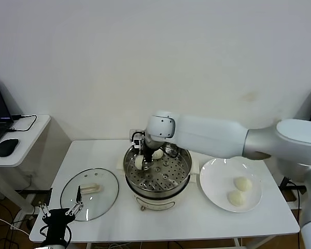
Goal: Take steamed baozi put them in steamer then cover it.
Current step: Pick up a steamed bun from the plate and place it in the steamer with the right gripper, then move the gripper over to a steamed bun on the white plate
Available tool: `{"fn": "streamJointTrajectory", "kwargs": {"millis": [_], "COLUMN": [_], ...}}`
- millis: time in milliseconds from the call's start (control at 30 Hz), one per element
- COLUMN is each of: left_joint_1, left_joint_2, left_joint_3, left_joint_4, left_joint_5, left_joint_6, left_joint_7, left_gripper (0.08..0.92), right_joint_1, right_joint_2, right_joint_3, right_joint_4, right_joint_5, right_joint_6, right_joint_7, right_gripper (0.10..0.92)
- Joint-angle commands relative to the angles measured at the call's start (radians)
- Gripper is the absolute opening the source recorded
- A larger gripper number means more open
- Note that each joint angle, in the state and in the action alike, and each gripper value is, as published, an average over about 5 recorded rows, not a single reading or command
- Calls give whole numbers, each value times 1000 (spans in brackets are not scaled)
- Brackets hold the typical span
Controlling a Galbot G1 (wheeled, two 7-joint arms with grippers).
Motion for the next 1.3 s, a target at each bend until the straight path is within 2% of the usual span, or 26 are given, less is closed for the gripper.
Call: {"fn": "streamJointTrajectory", "kwargs": {"millis": [33, 233, 367, 600, 800, 1067, 1300], "left_joint_1": [-2, -4, -5, -8, -5, 3, 2], "left_joint_2": [0, 0, 3, 9, 12, 23, 20], "left_joint_3": [0, 1, 0, -7, -1, 1, 16], "left_joint_4": [2, -2, -3, -5, -7, -4, 6], "left_joint_5": [0, -1, -1, -13, -12, -11, 1], "left_joint_6": [0, 1, 1, 2, 1, 1, 3], "left_joint_7": [0, 0, 0, 2, 3, 4, 5], "left_gripper": [823, 823, 823, 823, 823, 823, 823], "right_joint_1": [-27, 5, 82, 241, 272, 112, -159], "right_joint_2": [38, 12, -56, -293, -526, -808, -934], "right_joint_3": [-3, 2, 2, -9, -25, 16, 206], "right_joint_4": [-30, -24, 26, 155, 266, 369, 385], "right_joint_5": [0, -40, -80, -177, -285, -440, -579], "right_joint_6": [-12, 3, 41, 166, 287, 356, 398], "right_joint_7": [7, -37, -135, -311, -402, -411, -385], "right_gripper": [602, 743, 814, 823, 823, 823, 823]}}
